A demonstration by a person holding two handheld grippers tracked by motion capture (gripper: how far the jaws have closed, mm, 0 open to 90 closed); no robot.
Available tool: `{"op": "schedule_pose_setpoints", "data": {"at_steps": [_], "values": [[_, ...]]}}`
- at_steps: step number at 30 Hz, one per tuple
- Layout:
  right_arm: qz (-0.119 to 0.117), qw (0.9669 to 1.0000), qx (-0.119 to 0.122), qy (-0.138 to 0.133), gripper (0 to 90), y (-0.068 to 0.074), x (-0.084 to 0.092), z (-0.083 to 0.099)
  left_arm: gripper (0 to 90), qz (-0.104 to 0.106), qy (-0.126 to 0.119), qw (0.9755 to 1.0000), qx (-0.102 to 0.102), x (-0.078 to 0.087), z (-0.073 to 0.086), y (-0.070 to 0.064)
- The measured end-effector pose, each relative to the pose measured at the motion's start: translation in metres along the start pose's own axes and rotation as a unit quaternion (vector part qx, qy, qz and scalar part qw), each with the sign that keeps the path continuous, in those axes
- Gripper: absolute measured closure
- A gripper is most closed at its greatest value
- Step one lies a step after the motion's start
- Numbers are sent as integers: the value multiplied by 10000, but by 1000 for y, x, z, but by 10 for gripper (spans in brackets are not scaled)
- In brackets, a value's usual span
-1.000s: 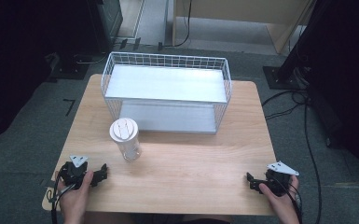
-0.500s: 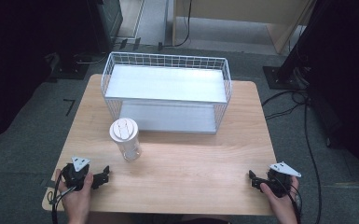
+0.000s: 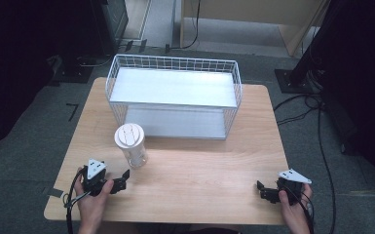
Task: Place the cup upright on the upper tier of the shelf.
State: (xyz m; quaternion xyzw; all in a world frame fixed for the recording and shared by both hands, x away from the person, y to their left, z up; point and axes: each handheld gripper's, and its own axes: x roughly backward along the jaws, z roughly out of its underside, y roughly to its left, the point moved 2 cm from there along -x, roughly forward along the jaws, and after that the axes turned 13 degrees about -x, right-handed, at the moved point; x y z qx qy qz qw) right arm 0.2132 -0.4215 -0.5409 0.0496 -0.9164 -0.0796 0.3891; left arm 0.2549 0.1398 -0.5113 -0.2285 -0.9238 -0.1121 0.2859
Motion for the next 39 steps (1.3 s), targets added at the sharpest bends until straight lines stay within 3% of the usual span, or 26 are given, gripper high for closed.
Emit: {"op": "schedule_pose_setpoints", "data": {"at_steps": [5,10,14,24,30,35,39], "values": [[15,10000,-16,-7,0,0,0,0,0,46,-199,9998,-53,-3,-13,-7],[16,10000,-14,-8,0,0,0,0,0,37,-248,9995,-210,-9,-20,-15],[16,10000,-15,-7,0,0,0,0,0,40,-445,9988,-186,-14,-27,-19],[16,10000,-13,-10,0,0,0,0,3,-113,-961,9950,-260,-27,-53,-24],[12,10000,-13,-9,0,0,0,0,13,-208,-1061,9939,-221,-29,-61,-25],[-4,10000,8,-10,0,0,0,0,64,-391,-1334,9901,-172,-27,-71,-24],[-4,10000,7,-8,0,0,0,0,65,-298,-1454,9888,-167,-28,-79,-24]]}}
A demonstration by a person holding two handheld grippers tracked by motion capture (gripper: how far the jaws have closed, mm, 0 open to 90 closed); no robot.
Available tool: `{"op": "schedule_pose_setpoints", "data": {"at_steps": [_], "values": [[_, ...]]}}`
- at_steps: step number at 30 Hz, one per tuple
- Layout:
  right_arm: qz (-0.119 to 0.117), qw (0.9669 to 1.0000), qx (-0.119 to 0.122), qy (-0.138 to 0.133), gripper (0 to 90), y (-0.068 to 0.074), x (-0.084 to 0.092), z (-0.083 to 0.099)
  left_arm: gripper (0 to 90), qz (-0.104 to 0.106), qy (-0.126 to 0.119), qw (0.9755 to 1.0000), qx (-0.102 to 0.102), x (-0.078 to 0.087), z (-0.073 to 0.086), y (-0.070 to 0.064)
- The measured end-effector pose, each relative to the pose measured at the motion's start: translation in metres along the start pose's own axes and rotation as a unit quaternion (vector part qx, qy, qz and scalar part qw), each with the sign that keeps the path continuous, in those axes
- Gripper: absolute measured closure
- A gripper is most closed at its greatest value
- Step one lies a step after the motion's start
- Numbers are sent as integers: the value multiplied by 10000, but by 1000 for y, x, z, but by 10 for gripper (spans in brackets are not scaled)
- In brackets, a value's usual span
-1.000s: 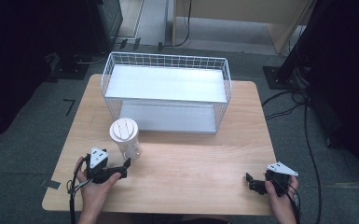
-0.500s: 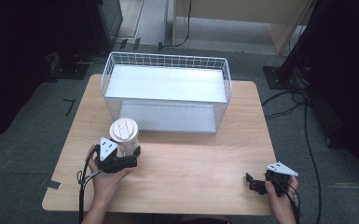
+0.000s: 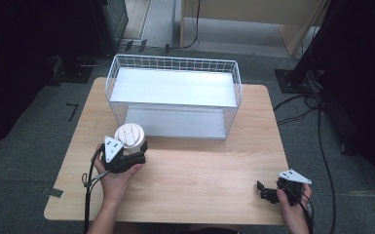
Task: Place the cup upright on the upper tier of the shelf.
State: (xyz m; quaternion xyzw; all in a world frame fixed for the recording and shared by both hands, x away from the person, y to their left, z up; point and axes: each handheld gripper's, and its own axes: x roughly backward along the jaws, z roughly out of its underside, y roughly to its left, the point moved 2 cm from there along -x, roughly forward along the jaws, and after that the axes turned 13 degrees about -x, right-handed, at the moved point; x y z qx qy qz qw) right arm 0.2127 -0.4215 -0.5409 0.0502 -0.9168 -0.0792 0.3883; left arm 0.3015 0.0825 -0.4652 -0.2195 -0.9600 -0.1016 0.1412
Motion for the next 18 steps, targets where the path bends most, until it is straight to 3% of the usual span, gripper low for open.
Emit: {"op": "schedule_pose_setpoints", "data": {"at_steps": [8,11,18], "values": [[2,10000,-1,0,0,0,0,0,105,57,-11,9999,-113,-2,-9,-1],[2,10000,0,-1,0,0,0,0,107,-13,-5,9999,-165,-1,-10,-2],[0,10000,-2,-2,0,0,0,0,108,-15,-163,9998,-129,5,-27,-2]]}}
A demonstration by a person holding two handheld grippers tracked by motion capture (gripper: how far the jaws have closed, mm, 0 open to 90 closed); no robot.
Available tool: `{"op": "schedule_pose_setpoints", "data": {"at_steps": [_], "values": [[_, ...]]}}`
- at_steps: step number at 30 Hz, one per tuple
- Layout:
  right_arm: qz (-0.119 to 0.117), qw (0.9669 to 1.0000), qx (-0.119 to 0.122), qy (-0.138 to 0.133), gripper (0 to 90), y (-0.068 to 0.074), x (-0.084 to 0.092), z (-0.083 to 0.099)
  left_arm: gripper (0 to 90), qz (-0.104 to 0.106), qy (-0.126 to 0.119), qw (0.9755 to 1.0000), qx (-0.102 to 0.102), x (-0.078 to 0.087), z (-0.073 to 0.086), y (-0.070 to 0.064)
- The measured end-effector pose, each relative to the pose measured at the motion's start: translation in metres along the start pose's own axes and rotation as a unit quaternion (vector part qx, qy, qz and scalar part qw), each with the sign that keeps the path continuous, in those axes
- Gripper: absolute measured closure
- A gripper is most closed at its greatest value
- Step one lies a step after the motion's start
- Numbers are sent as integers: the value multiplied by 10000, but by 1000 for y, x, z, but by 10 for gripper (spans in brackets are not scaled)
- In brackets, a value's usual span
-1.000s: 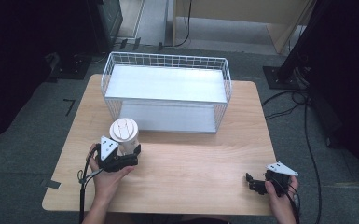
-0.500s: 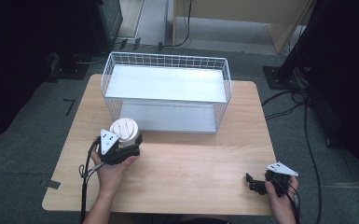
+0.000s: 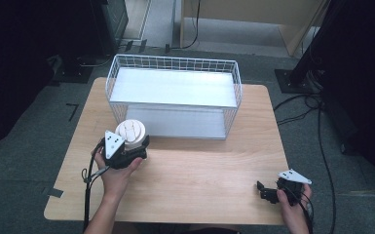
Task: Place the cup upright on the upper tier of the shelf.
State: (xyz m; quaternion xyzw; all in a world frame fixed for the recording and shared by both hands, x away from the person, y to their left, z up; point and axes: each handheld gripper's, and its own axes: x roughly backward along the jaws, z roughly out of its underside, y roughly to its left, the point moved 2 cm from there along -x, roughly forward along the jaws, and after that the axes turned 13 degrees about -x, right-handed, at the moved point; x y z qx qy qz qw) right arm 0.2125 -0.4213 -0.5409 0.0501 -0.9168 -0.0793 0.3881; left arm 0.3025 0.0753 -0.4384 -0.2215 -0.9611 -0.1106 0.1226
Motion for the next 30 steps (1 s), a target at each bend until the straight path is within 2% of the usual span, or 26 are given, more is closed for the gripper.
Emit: {"op": "schedule_pose_setpoints", "data": {"at_steps": [4,5,7,8,11,15,18,19,26,29,30], "values": [[-2,10000,1,-1,0,0,0,0,109,-15,-83,10000,42,2,-9,0],[-3,10000,-1,-2,0,0,0,0,109,26,-173,9998,69,4,-16,1],[-8,10000,5,0,0,0,0,0,109,59,-215,9997,89,4,-20,0],[-16,10000,5,5,0,0,0,0,110,99,-241,9996,85,5,-23,-1],[-27,10000,-1,11,0,0,0,0,110,113,-350,9993,-91,8,-33,-4],[-33,10000,10,5,0,1,0,0,110,59,-457,9989,-52,10,-41,-4],[-40,10000,19,4,0,1,0,0,111,177,-513,9985,-12,11,-47,-4],[-40,10000,13,7,0,1,0,0,112,112,-553,9984,-66,11,-53,-5],[-56,10000,38,7,0,1,0,0,112,121,-742,9970,-208,11,-73,-9],[-89,9999,76,11,0,1,0,0,111,120,-922,9951,-333,10,-87,-9],[-89,9999,76,11,0,1,0,0,111,120,-922,9951,-333,10,-87,-9]]}}
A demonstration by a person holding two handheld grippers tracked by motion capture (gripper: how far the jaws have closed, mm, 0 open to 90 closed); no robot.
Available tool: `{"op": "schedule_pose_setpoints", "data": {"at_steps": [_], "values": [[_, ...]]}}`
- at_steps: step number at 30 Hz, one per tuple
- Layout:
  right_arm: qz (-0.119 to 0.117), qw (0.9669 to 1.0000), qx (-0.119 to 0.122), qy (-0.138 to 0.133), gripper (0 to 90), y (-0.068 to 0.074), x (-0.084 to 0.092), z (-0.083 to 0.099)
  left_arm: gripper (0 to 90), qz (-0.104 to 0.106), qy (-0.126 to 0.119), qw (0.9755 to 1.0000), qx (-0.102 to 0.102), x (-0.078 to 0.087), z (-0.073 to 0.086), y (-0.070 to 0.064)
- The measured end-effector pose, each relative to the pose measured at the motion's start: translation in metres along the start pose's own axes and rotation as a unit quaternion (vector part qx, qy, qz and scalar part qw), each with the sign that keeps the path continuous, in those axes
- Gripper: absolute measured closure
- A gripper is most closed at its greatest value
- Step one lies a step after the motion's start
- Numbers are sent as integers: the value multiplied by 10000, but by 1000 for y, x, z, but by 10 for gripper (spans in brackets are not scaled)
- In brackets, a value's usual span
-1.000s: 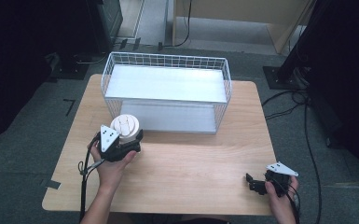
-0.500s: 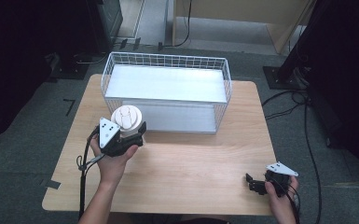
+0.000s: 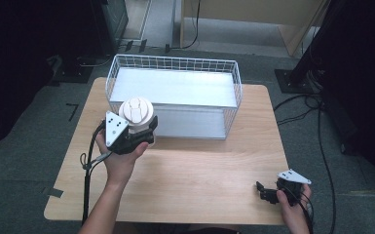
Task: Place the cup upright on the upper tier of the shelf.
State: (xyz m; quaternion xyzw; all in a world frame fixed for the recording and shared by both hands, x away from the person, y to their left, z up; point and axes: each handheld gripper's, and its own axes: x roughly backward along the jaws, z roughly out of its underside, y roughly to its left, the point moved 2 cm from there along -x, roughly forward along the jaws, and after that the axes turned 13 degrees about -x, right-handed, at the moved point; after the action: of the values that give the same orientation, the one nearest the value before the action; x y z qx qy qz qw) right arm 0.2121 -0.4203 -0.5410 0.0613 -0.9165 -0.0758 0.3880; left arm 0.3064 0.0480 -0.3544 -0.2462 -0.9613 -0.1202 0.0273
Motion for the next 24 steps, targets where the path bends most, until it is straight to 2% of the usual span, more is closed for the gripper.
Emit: {"op": "schedule_pose_setpoints", "data": {"at_steps": [7,8,9,10,11,15,22,24], "values": [[-8,10000,20,10,0,0,0,0,112,-28,-291,9996,21,-6,-28,3],[-8,10000,17,11,0,0,0,0,112,-36,-349,9994,-2,-8,-36,3],[-8,10000,17,11,0,0,0,0,112,-36,-349,9994,-2,-8,-36,3],[-9,10000,15,10,0,0,0,0,112,-40,-386,9992,-13,-10,-45,3],[-9,10000,15,10,0,0,0,0,112,-40,-386,9992,-13,-10,-45,3],[-6,10000,20,9,0,0,0,0,112,-98,-488,9987,-64,-21,-63,5],[-16,10000,26,10,0,0,0,0,112,-125,-481,9988,7,-40,-75,9],[-24,10000,34,12,0,0,0,0,112,-164,-484,9987,-48,-46,-80,10]]}}
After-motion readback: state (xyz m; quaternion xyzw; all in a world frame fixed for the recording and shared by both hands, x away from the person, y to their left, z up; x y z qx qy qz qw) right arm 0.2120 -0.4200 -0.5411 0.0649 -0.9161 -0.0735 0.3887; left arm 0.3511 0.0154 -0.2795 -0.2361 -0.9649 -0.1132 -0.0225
